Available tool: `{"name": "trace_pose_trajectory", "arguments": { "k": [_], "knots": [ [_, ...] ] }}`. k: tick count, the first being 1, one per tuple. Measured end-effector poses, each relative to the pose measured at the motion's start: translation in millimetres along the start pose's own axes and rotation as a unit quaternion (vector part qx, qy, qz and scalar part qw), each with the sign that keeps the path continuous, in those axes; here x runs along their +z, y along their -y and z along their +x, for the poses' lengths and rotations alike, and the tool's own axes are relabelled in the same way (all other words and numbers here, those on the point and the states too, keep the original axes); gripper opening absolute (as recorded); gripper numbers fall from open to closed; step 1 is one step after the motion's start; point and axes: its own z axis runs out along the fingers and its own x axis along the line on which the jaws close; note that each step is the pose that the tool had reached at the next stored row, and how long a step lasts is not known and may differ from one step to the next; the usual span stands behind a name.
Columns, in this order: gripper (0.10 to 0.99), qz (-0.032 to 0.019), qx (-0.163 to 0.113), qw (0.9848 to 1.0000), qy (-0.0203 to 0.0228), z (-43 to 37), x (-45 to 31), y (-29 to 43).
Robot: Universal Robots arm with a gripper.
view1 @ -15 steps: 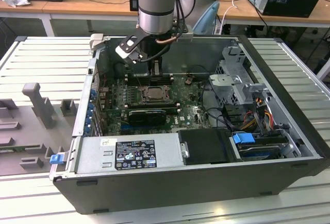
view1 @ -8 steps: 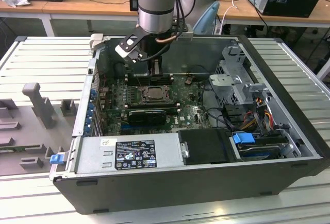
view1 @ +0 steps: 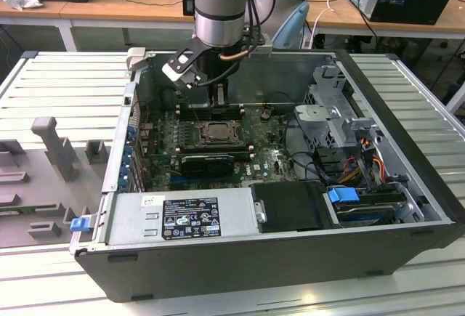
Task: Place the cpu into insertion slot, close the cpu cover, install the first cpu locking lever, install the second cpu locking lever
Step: 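Install the first cpu locking lever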
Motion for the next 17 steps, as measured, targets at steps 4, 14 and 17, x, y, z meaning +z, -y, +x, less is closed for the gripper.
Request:
{"name": "trace_pose_trajectory", "arguments": {
  "k": [4,14,17],
  "knots": [
    [0.106,0.0000,0.000,1.0000,0.0000,0.0,-0.5,0.0],
    [0.106,0.0000,0.000,1.0000,0.0000,0.1,-2.6,0.0],
    [0.106,0.0000,0.000,1.0000,0.0000,0.1,-3.3,0.0]
  ]
}}
